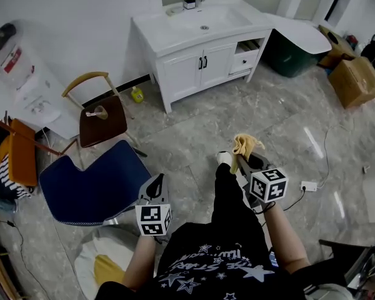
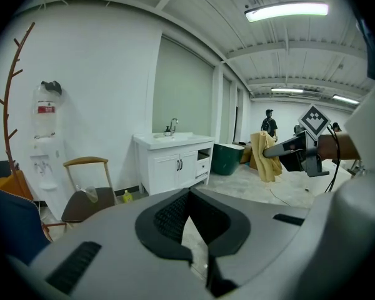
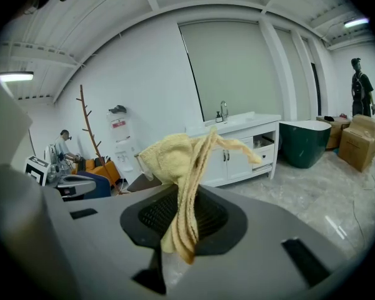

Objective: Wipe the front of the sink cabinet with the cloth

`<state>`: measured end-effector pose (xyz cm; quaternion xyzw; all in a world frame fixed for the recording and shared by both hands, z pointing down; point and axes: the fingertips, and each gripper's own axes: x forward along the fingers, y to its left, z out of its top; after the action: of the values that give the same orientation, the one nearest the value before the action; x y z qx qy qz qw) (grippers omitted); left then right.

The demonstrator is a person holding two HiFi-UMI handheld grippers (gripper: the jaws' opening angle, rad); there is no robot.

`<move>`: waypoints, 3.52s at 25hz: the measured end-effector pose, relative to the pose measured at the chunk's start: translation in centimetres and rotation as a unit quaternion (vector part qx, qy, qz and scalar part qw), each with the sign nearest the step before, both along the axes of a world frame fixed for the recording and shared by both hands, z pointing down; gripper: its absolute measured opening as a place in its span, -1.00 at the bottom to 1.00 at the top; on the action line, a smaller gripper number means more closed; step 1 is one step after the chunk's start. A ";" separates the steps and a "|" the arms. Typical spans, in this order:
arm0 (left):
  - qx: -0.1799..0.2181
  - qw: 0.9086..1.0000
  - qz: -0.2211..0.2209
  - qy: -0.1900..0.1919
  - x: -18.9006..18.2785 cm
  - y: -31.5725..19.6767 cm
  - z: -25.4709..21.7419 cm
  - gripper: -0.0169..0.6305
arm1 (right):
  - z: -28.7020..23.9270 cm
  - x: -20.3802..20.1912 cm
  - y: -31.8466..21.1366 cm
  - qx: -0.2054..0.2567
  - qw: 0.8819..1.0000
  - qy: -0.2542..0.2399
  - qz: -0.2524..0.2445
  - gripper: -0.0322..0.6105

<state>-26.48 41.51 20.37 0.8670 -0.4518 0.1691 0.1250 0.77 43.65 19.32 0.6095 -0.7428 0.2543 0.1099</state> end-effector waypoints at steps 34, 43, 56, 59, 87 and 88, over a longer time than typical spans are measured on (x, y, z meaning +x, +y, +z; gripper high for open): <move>0.041 0.990 -0.135 -0.016 15.7 -51.8 14.5 -0.91 | 22.9 7.9 -61.0 0.052 0.978 0.107 -0.171 -0.67; 0.104 0.984 -0.143 -0.020 11.7 -53.7 21.6 -0.91 | 25.9 0.4 -65.5 0.141 0.968 0.108 -0.178 -0.66; 0.196 0.967 -0.165 0.013 9.2 -58.4 29.3 -0.91 | 30.7 -9.8 -70.0 0.238 0.944 0.074 -0.214 -0.66; 0.209 0.963 -0.167 0.026 9.0 -58.3 30.1 -0.91 | 31.3 -10.8 -71.2 0.239 0.944 0.071 -0.217 -0.66; 0.216 0.971 -0.097 0.028 20.1 -60.1 31.3 -0.91 | 31.8 14.4 -74.7 0.208 0.978 0.013 0.021 -0.65; 0.214 0.971 -0.102 0.030 19.6 -60.0 31.5 -0.91 | 31.8 13.9 -74.4 0.210 0.978 0.017 0.017 -0.65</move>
<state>-6.86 -18.52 51.83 0.8274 -0.5599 0.0284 -0.0335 14.70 -30.80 51.14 0.6359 -0.7671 0.0843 -0.0119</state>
